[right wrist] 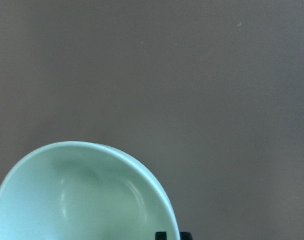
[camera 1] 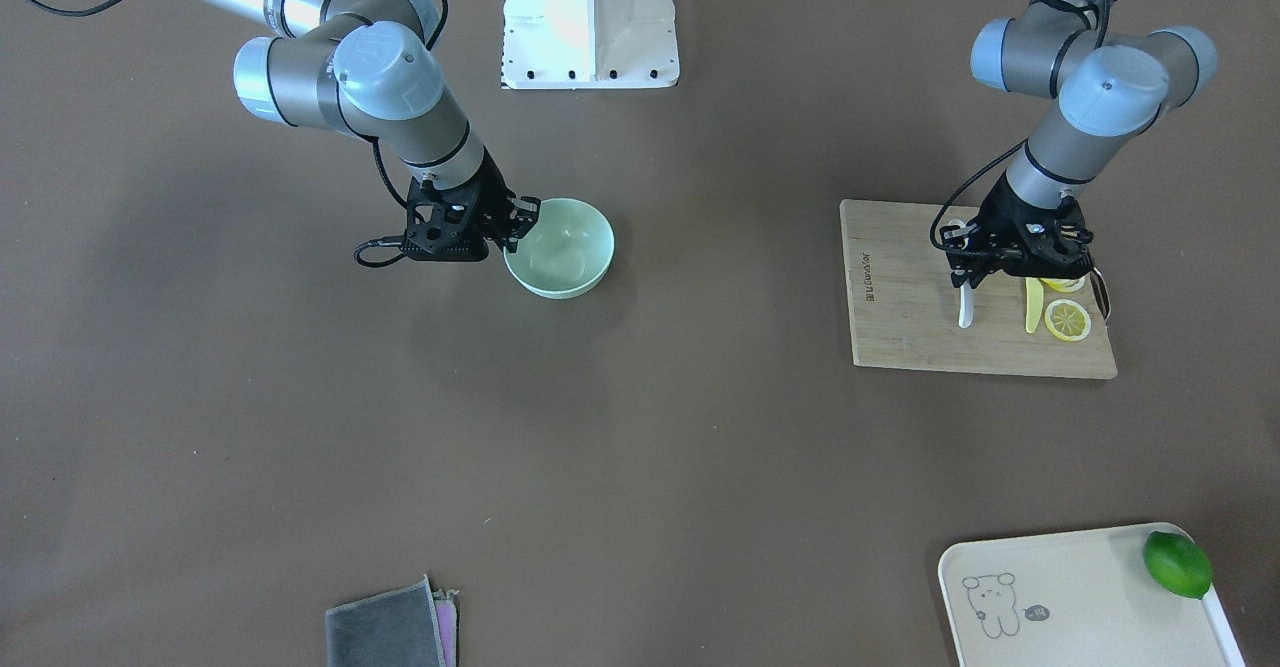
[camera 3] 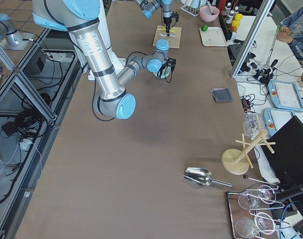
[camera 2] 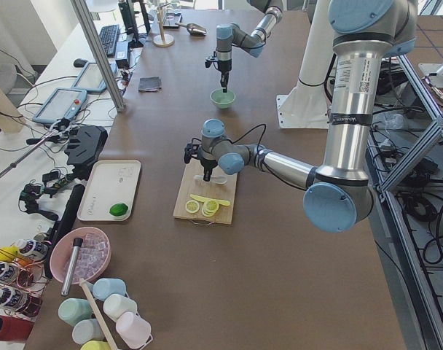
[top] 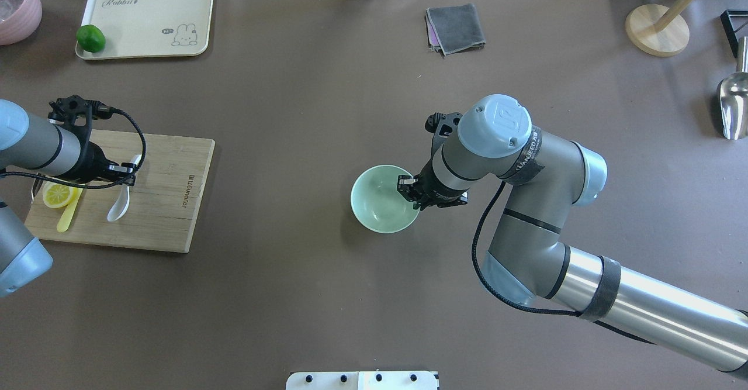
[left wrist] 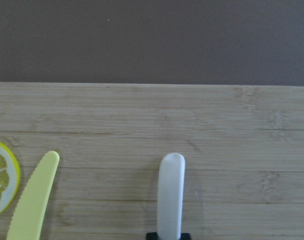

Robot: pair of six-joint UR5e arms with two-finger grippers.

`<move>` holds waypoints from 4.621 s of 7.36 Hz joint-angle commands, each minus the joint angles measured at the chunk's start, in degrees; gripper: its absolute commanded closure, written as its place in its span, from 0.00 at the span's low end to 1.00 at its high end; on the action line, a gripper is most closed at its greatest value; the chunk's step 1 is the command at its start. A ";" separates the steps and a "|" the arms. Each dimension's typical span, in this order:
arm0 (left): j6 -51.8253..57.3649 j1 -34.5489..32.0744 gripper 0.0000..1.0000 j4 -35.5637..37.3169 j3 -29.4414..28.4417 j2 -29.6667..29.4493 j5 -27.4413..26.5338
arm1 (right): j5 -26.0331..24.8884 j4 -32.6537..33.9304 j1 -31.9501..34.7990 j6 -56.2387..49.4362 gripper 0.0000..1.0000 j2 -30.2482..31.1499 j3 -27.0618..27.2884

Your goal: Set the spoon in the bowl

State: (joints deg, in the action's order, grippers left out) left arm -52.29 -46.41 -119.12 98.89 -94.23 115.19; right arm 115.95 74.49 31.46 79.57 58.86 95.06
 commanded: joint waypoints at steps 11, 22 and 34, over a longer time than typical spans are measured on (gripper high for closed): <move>-35.08 14.85 1.00 13.48 -12.48 -44.80 -12.78 | 14.04 0.83 25.23 -33.43 0.00 15.14 3.02; 36.18 -28.15 0.02 13.20 1.85 -0.80 21.45 | 15.80 19.60 46.90 -73.43 0.00 18.48 2.32; 68.11 -45.70 0.02 33.69 2.80 6.78 18.84 | 18.87 19.03 52.30 -87.04 0.00 28.67 2.76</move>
State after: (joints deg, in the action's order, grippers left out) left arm 16.13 -92.19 -85.48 101.68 -87.55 134.13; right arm 134.74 93.72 83.75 -6.85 86.47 97.66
